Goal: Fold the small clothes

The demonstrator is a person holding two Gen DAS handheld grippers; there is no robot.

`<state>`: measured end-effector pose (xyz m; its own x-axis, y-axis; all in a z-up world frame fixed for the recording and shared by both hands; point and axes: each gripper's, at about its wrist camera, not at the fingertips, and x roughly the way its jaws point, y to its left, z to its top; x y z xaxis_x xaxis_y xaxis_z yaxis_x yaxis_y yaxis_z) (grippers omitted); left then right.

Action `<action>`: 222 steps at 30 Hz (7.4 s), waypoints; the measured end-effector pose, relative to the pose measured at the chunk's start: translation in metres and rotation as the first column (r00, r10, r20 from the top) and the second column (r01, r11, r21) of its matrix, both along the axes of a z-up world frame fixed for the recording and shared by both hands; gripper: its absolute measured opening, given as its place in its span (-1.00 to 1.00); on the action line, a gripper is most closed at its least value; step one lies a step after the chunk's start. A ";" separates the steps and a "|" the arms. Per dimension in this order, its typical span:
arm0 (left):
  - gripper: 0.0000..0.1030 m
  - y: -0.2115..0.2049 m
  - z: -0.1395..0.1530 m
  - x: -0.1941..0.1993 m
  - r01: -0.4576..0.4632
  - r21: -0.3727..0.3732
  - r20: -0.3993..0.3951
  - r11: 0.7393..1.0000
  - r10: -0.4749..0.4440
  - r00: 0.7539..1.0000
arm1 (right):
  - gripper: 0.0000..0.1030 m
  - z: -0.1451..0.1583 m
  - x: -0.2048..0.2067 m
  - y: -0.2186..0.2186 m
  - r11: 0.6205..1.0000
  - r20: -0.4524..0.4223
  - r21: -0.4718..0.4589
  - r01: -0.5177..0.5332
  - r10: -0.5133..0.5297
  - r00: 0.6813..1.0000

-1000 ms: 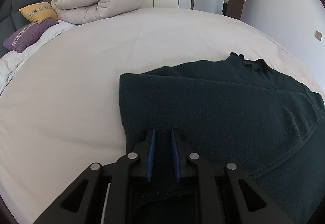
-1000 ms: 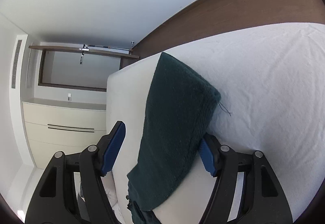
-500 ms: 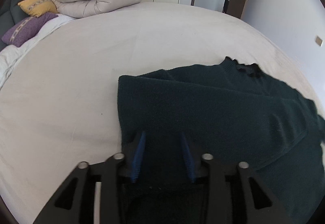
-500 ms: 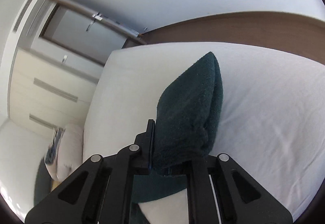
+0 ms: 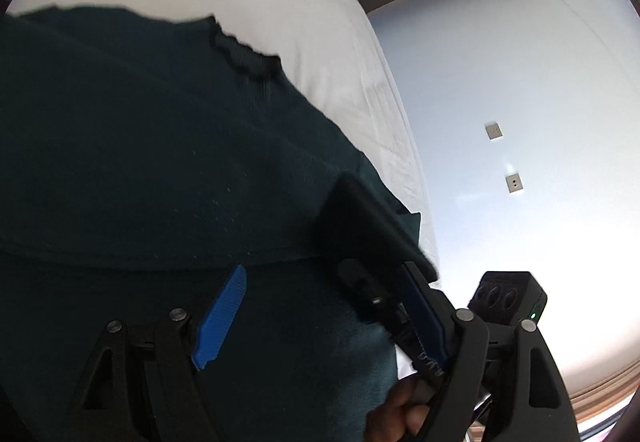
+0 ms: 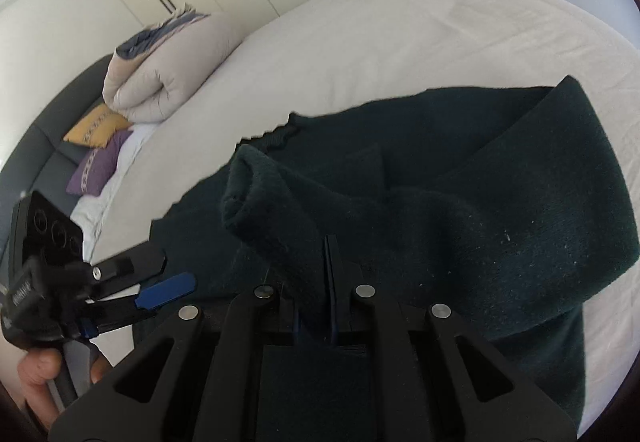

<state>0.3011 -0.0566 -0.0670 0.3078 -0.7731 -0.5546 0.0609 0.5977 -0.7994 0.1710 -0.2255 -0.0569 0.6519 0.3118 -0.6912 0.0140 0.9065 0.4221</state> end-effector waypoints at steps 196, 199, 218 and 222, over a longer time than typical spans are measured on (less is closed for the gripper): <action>-0.91 0.199 -0.005 -0.298 -0.112 0.067 0.007 0.991 0.112 0.994 | -0.87 -0.005 -0.300 -0.195 0.896 -0.235 0.436 0.082 0.026 0.972; -0.91 0.209 0.008 -0.294 -0.146 -0.024 0.027 0.989 0.147 0.989 | -0.87 0.014 -0.292 -0.194 0.873 -0.163 0.484 0.059 0.023 0.986; -0.91 0.232 0.042 -0.178 -0.303 -0.240 0.043 0.922 0.322 0.946 | -0.87 0.067 -0.151 -0.203 0.837 -0.036 0.544 0.057 -0.044 0.998; -0.91 0.231 0.040 -0.128 -0.321 -0.238 0.034 0.917 0.338 0.940 | -0.87 0.078 -0.097 -0.204 0.842 -0.021 0.534 0.070 -0.069 0.997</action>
